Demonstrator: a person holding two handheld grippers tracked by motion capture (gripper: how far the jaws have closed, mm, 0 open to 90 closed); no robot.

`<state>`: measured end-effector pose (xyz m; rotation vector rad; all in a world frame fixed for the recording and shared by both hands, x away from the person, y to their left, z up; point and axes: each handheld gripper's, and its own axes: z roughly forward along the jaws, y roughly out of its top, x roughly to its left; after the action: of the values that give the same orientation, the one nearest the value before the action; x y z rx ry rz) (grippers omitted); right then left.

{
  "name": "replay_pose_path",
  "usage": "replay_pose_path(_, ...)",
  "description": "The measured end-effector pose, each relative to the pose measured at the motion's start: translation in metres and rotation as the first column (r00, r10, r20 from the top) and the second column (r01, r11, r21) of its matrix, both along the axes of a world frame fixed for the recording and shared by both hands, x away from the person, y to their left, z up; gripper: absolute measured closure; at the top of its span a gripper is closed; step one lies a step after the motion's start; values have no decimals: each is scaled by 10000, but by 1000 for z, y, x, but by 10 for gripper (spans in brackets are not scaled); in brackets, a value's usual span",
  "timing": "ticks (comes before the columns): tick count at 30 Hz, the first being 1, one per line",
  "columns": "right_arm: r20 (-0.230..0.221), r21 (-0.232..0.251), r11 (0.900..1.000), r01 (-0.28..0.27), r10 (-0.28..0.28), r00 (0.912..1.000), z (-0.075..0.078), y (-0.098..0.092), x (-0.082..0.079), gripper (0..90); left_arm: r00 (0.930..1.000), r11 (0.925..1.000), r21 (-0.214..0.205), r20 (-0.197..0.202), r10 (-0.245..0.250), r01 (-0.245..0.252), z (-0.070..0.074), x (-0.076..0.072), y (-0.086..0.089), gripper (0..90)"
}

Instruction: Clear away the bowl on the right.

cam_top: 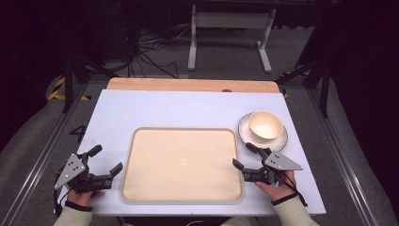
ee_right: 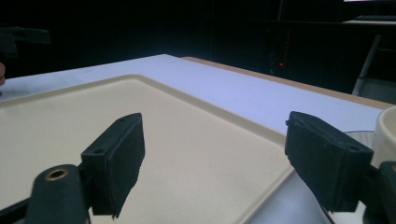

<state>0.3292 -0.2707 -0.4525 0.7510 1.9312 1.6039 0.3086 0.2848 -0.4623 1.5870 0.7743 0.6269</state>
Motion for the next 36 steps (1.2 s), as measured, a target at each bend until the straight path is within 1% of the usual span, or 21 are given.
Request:
replay_pose_path(3, 0, 171, 9999, 1, -1, 10000, 6, 0, 0, 202, 10000, 10000, 8, -2, 4, -4, 0, 0, 0, 2)
replay_pose_path(5, -11, 125, 9999, 12, -12, 10000, 8, 0, 0, 202, 10000, 10000, 6, -2, 5, -5, 0, 0, 0, 2)
replay_pose_path(7, -83, 84, 9998, -166, 167, 9998, 12, 2, 2, 202, 10000, 10000, 4, -21, -1, 1, 0, 0, 0, 2)
replay_pose_path(9, 1, -14, 9996, -271, 271, 9996, 17, 4, 2, 202, 10000, 10000, -2, -28, 6, -6, 0, 0, 0, 2)
replay_pose_path(11, 64, 63, 9995, -312, 311, 9995, 22, 6, 3, 202, 10000, 10000, 1, -28, 9, -9, 0, 0, 0, 2)
replay_pose_path(17, 142, 141, 9995, -269, 267, 9995, 36, 10, 4, 202, 10000, 10000, -2, -27, 1, -1, 0, 0, 0, 2)
replay_pose_path(19, 91, 204, 9996, -210, 208, 9997, 40, 11, 4, 202, 10000, 10000, 1, -26, -1, 1, 0, 0, 0, 2)
replay_pose_path(23, 178, 239, 9995, -207, 203, 9996, 49, 13, 4, 201, 10000, 10000, 9, -23, 6, -6, 0, 0, 0, 2)
replay_pose_path(25, 230, 115, 9997, -215, 212, 9995, 52, 13, 5, 201, 10000, 10000, 8, -25, 10, -10, 0, 0, 0, 2)
replay_pose_path(33, 538, 224, 9994, -271, 259, 9982, 68, 12, 9, 201, 10000, 10000, -11, -30, -2, 2, 0, 0, 0, 2)
replay_pose_path(36, 533, 265, 9992, -312, 298, 9981, 71, 13, 9, 201, 10000, 10000, -9, -29, 3, -3, 0, 0, 0, 2)
